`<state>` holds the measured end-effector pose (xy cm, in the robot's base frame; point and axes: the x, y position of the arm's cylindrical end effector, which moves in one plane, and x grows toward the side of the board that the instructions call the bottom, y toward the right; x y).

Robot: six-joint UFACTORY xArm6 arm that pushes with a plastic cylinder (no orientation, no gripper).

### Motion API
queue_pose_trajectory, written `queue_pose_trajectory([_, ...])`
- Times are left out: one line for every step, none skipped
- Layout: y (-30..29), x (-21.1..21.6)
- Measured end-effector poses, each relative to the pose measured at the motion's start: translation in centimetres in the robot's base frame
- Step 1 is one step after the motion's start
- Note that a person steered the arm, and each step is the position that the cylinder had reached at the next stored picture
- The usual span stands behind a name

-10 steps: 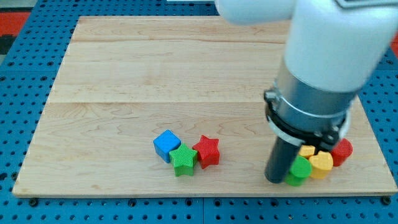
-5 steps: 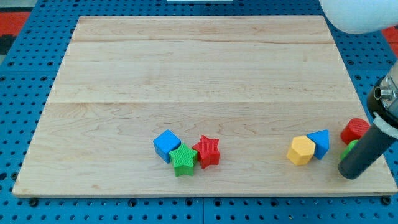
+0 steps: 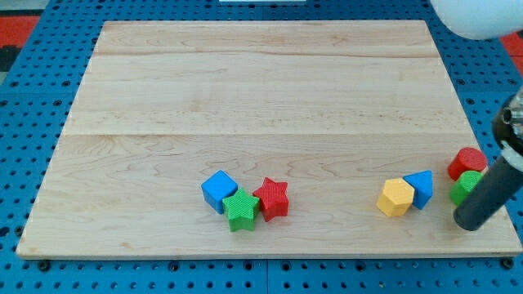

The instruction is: Move green circle into red circle and the heart

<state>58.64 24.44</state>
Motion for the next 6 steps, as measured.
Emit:
queue_pose_trajectory([0.1,1.0])
queue_pose_trajectory([2.3,2.2])
queue_pose_trajectory([3.5,2.2])
queue_pose_trajectory([3.5,2.2])
queue_pose_trajectory([5.9,2.1])
queue_pose_trajectory([10.0,1.8])
